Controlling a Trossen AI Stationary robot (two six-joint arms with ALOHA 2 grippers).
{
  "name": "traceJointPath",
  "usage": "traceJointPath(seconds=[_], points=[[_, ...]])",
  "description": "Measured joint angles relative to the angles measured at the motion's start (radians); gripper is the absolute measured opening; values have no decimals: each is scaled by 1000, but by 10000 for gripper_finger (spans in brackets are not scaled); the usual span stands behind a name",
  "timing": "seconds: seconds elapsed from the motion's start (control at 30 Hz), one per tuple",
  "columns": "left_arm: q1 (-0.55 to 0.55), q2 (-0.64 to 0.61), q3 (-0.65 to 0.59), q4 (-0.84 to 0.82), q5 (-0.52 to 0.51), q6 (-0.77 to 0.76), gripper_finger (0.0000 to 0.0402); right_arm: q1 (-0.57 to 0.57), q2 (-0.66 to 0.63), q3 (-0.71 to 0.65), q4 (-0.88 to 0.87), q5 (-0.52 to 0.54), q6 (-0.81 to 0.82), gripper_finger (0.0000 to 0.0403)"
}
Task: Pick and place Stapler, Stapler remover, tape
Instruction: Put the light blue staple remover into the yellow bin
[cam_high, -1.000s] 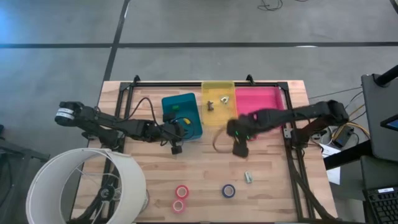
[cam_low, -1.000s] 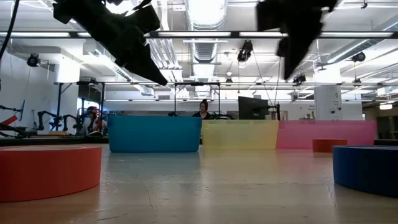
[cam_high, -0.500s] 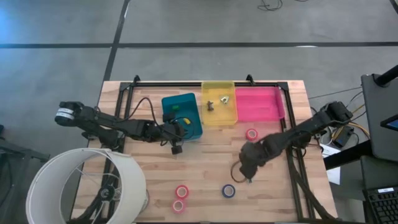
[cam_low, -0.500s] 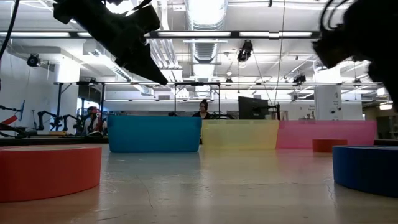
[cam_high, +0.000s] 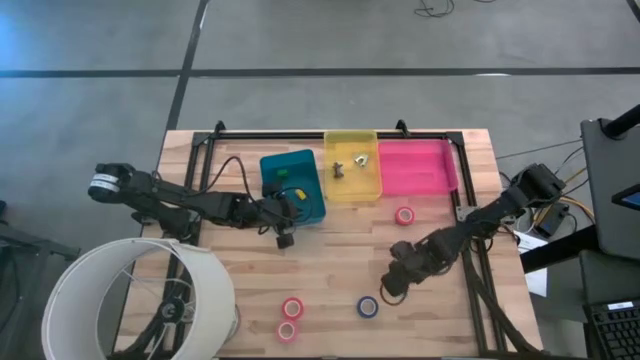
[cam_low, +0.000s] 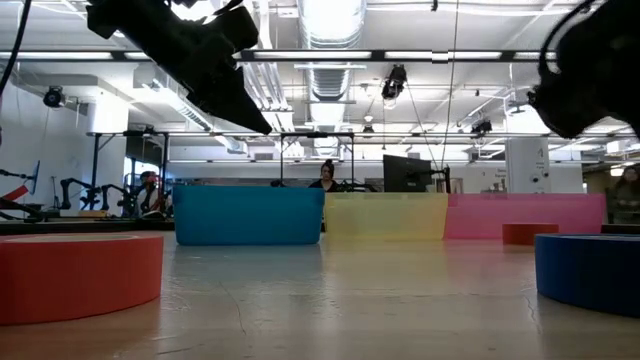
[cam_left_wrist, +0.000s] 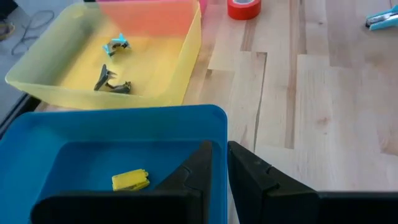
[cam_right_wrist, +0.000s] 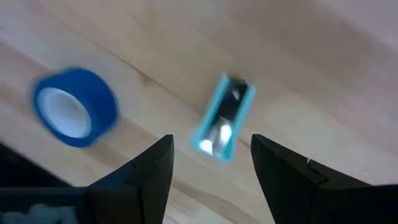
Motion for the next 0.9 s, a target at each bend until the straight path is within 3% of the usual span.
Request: traceJointPath(seconds=[0.17,0.57,0.7,0.9], points=[[0,0,0,46,-1,57,53,29,90,31,6,-12,36,210],[1,0,6,169,-3,164,53,24,274,146,-21,-27,-89,210],[1,0,6,168,-3,170,53,21,311,186,-67,-31,-183,210],[0,0,5,167,-3,169,53,7,314,210,-120,-32,-201,187]])
